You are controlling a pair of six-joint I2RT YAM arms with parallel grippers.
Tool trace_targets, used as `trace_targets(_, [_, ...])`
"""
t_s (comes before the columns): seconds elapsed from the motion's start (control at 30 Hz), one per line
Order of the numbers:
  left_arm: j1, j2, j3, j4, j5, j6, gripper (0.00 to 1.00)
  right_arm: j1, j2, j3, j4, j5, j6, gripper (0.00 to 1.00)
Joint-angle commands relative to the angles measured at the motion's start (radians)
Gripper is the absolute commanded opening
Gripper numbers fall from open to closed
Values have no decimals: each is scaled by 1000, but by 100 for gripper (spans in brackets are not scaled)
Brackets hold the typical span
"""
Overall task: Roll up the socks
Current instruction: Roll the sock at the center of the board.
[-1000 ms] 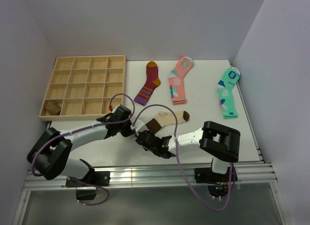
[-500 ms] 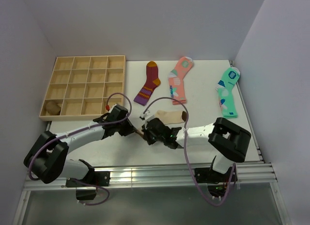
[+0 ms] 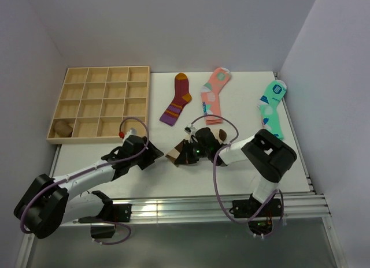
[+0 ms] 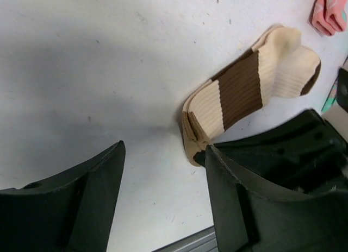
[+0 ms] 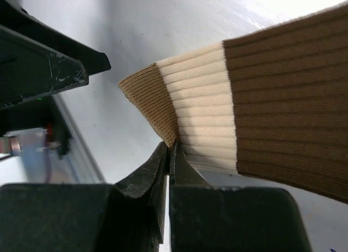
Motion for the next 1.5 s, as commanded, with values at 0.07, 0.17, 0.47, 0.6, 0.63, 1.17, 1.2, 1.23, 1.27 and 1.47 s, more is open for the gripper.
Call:
trace_targets(0.07, [-40,-25,-31,147,-15,17,62,-77,76,-33,184,-184,146,0])
trace_targets(0.17, [-68,7,-32,169,-14,29,54,-96,117,-32,204,-203,175,0])
trace_targets(0.47, [-98,128,0,210,-2,42,19,-143,185,-35,221,-237,225,0])
trace_targets(0.6, [-111,156,15,256,3,57,17,-146,199,-26,206,-238,224,0])
trace_targets(0.63, [-112,168,17,282,9,63,17,-146,199,-23,206,-240,224,0])
trace_targets(1.17, [-111,260,27,446,25,66,13,-148,197,8,107,-221,189,0])
trace_targets(1.2, [-111,266,26,466,26,65,12,-148,199,9,104,-220,187,0])
trace_targets(1.23, [-111,271,21,475,29,63,12,-148,200,11,101,-223,187,0])
trace_targets(1.27, [-109,274,18,486,31,62,12,-148,202,13,101,-223,187,0])
trace_targets(1.47, [-109,289,-9,569,31,46,13,-148,212,25,80,-221,186,0])
